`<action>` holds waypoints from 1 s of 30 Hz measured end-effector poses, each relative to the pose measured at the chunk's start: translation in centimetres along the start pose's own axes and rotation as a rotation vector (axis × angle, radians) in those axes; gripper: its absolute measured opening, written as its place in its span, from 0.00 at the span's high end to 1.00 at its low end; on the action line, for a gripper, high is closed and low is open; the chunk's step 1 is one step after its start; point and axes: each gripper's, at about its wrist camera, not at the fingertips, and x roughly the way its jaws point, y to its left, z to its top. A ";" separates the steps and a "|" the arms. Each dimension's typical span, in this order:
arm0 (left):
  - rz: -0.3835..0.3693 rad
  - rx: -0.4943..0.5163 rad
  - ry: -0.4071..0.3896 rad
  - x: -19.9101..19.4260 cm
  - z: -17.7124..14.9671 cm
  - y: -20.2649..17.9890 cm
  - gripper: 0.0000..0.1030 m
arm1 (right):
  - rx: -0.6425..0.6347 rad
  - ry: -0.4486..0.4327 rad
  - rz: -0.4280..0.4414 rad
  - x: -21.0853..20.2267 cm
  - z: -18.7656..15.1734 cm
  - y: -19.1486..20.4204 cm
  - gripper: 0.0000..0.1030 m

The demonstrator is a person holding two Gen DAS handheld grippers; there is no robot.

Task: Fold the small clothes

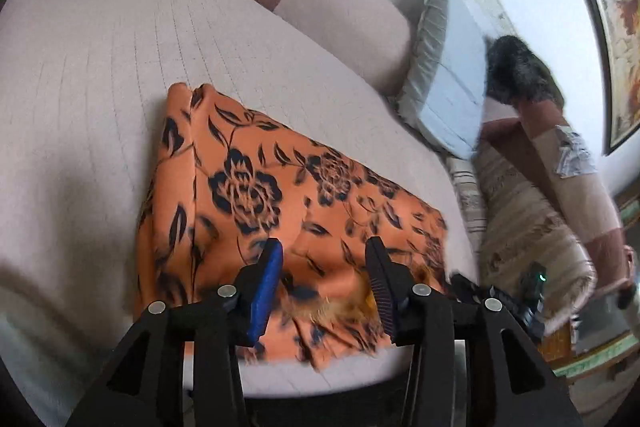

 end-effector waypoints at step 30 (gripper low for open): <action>0.236 0.051 0.115 1.6 -5.8 1.8 0.73 | 0.053 0.106 -0.221 1.8 -3.1 -2.8 0.67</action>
